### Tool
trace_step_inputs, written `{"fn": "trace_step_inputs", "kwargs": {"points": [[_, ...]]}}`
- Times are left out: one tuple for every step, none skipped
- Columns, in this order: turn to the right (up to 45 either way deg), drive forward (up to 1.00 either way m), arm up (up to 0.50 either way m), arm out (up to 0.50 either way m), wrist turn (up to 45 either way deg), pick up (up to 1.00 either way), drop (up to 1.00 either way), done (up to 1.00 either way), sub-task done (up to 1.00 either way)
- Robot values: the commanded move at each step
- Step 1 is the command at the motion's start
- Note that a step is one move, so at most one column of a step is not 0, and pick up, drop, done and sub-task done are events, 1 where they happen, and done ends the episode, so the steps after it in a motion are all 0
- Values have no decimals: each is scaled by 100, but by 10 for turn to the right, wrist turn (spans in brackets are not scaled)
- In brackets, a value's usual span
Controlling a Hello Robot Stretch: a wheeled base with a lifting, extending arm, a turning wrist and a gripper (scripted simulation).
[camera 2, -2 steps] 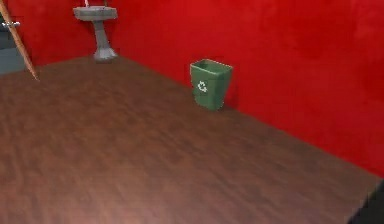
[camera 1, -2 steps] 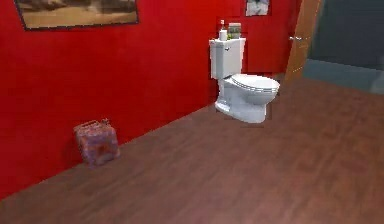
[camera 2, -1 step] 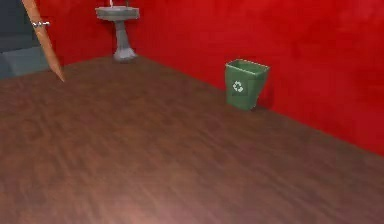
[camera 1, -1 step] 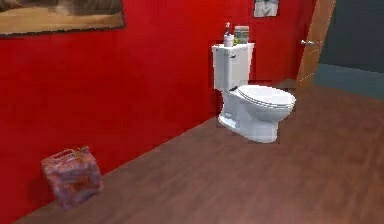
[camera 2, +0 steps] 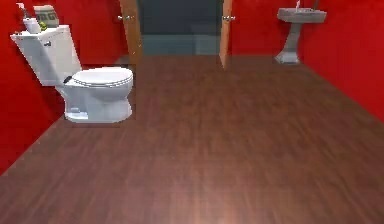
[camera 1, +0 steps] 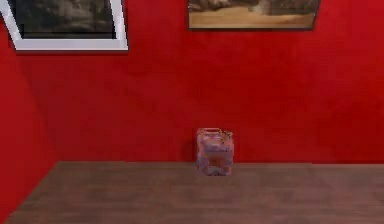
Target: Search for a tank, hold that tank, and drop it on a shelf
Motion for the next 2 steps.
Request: {"fn": "trace_step_inputs", "kwargs": {"points": [[-180, 0, 0, 0, 0, 0, 0, 0, 0], [0, 65, 0, 0, 0, 0, 0, 0, 0]]}}
